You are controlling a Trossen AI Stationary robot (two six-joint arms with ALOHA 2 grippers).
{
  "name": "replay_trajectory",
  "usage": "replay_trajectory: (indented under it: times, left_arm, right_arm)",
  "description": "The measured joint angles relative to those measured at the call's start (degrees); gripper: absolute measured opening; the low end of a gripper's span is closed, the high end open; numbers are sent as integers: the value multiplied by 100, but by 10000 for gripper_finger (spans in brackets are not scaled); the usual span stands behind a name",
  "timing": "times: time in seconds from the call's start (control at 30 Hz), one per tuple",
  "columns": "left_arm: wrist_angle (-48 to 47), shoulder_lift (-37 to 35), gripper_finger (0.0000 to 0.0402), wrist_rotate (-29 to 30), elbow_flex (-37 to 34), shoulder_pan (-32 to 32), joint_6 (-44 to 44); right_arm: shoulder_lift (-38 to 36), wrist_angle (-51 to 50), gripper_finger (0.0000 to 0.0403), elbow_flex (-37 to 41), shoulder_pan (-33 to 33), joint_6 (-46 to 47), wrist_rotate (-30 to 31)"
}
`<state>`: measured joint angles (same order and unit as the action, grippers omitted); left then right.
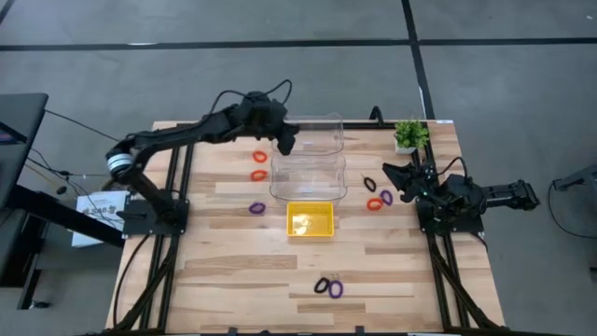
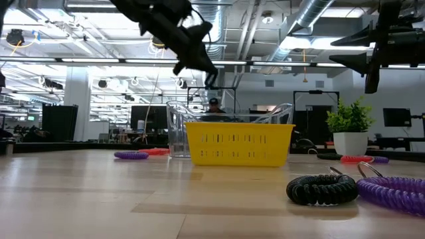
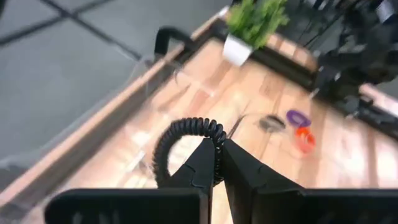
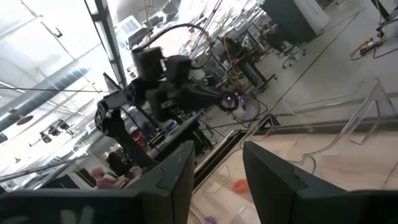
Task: Sort spring keychains
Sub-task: Put the top left black spring keychain into the top transparent bin
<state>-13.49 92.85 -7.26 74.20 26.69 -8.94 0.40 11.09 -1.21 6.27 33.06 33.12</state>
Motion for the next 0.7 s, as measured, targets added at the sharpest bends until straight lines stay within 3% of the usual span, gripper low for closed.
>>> replay_trajectory:
  times: [0.27,0.7]
  left_arm:
    - [-318,908,21,-25,777,0,272]
    - [-335,1712,35,-9,788,40,272]
  right_arm:
    - [1,-59,130,0,8,14,-3]
    - [2,-88,130,0,8,6,-7]
